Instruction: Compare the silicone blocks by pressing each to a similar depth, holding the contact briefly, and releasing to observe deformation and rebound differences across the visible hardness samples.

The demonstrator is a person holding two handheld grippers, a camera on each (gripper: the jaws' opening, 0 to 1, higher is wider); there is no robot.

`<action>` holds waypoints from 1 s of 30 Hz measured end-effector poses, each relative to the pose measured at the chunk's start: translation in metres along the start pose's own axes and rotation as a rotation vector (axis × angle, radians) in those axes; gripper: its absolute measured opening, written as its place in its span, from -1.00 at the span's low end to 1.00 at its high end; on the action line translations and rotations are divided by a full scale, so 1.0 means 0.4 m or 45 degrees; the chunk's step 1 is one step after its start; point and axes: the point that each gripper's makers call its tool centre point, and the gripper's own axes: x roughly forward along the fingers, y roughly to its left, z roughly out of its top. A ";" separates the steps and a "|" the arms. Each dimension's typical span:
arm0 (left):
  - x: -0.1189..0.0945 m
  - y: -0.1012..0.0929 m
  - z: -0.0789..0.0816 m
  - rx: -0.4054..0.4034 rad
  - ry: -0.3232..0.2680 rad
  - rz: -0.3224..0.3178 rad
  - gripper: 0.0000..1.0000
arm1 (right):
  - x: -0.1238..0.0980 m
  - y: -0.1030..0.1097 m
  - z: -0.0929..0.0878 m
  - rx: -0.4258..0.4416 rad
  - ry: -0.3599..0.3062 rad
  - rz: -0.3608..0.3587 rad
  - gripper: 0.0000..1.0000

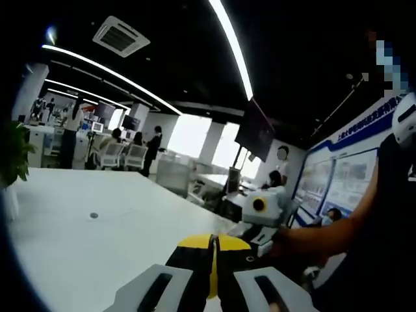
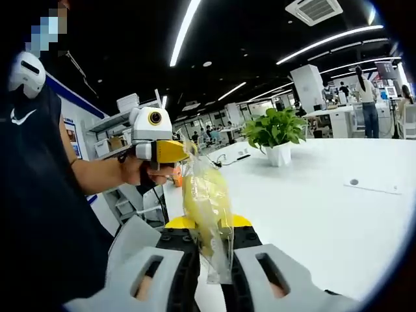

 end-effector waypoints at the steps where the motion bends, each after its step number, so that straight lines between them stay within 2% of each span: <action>1: -0.003 -0.003 -0.001 0.000 -0.001 -0.001 -1.00 | -0.001 0.006 0.000 0.002 0.008 0.002 -0.94; 4: -0.014 -0.018 -0.010 -0.008 0.032 -0.014 -1.00 | -0.001 0.017 -0.007 -0.011 0.046 0.015 -0.96; 6: -0.022 -0.022 -0.016 0.048 0.044 -0.017 -1.00 | 0.002 0.025 -0.013 -0.015 0.071 0.022 -0.96; 13: -0.028 -0.012 -0.036 0.018 0.062 -0.006 -1.00 | 0.004 0.023 -0.028 -0.028 0.122 0.009 -0.98; 16: -0.023 -0.006 -0.041 0.048 0.072 -0.003 -1.00 | 0.004 0.016 -0.033 -0.033 0.138 -0.005 -0.99; 18: -0.018 -0.005 -0.044 0.108 0.075 -0.002 -1.00 | 0.002 0.011 -0.034 -0.033 0.143 -0.012 -0.99; 21: -0.012 0.005 -0.046 0.121 0.069 0.005 -1.00 | -0.001 0.003 -0.036 -0.037 0.158 -0.029 -0.99; 23: -0.007 0.012 -0.043 0.197 0.058 0.021 -1.00 | 0.001 -0.005 -0.034 -0.035 0.159 -0.043 -0.99; 26: -0.002 0.014 -0.058 0.156 0.095 0.008 -0.98 | 0.005 -0.007 -0.032 -0.039 0.158 -0.052 -1.00; 30: -0.008 0.013 -0.055 0.144 0.100 0.025 -1.00 | 0.005 -0.008 -0.034 -0.047 0.165 -0.054 -0.99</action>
